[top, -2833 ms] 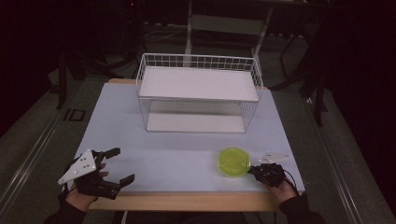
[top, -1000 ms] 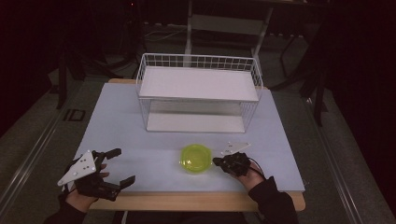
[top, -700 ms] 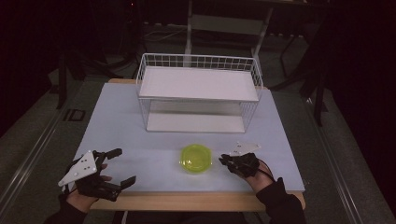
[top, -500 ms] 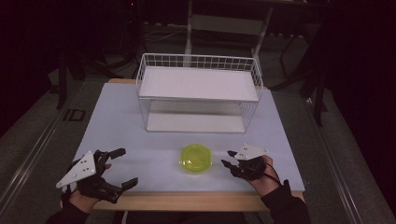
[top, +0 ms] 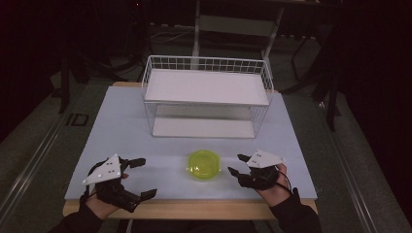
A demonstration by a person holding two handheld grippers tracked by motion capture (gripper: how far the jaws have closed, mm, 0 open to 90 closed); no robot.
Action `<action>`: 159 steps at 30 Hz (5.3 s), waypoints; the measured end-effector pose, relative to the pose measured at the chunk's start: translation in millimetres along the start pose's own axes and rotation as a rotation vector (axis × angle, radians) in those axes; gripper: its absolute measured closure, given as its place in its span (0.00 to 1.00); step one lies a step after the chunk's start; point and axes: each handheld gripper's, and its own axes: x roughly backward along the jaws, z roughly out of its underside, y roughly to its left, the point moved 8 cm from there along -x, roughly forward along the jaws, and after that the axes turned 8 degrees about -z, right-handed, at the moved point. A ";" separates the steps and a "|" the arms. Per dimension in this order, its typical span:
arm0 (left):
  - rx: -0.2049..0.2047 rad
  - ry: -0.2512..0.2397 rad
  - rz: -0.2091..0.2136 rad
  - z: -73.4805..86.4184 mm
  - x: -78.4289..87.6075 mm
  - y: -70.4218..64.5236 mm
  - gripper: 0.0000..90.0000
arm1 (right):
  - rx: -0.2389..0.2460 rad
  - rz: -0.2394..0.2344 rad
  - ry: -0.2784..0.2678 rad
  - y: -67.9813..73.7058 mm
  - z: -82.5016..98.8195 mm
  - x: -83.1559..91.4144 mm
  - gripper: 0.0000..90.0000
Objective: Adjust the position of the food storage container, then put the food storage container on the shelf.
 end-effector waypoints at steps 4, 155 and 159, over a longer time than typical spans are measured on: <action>0.025 0.031 0.024 -7.8 -14.5 -0.7 0.00 | -0.044 -0.030 -0.036 5.8 -12.8 2.8 0.53; 0.587 0.080 -0.275 -187.2 -152.5 126.3 0.69 | -0.862 -0.079 -0.114 -136.3 -195.5 -31.7 0.72; 0.581 0.064 -0.287 -185.7 -153.0 128.3 0.65 | -0.845 -0.058 -0.122 -140.1 -196.8 -33.0 0.62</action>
